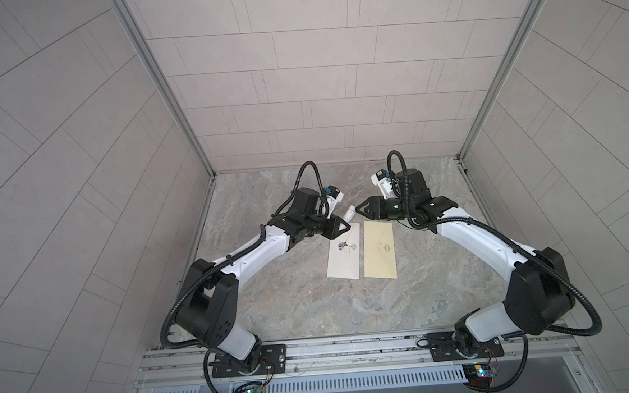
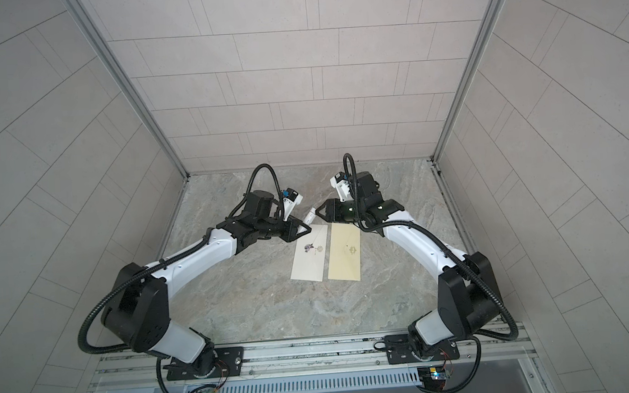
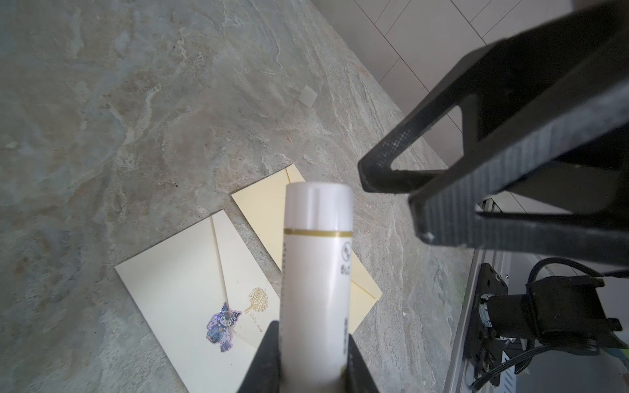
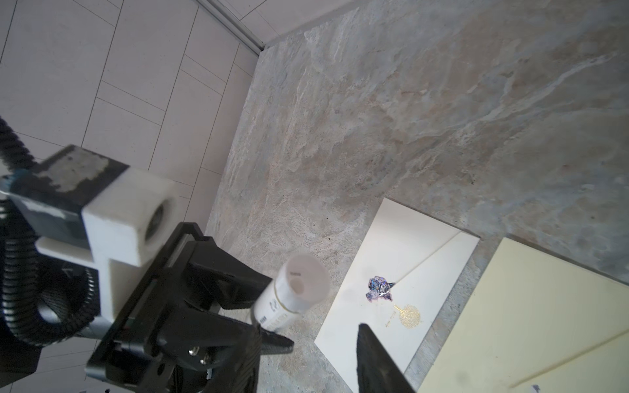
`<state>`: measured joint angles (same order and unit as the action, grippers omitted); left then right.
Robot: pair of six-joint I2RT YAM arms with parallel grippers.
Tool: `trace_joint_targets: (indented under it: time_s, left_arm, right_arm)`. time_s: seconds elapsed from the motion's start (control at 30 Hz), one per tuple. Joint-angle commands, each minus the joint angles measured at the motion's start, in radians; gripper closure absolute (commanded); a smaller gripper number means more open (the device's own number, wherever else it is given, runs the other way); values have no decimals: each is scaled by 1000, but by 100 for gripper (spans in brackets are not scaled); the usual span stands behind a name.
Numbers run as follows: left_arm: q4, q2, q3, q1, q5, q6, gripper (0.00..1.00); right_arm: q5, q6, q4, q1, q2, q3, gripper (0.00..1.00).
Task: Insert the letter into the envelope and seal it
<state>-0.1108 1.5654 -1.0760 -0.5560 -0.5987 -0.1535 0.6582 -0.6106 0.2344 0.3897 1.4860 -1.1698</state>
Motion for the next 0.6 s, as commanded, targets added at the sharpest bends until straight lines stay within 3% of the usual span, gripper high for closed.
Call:
trace_joint_targets:
  time_s: [0.0,0.33,0.57]
  left_arm:
    - [-12,7,-24,-14,10,39,100]
    - [-35,-16,-29,-40,87,79,100]
    - [-12,-32,-13,-54,155,104,100]
  right_arm:
    - [8,-12,-29,16,28,-35,52]
    - [-52,-11,12,20,84,-30,53]
    - [-11,-65,-38,20,105,2,59]
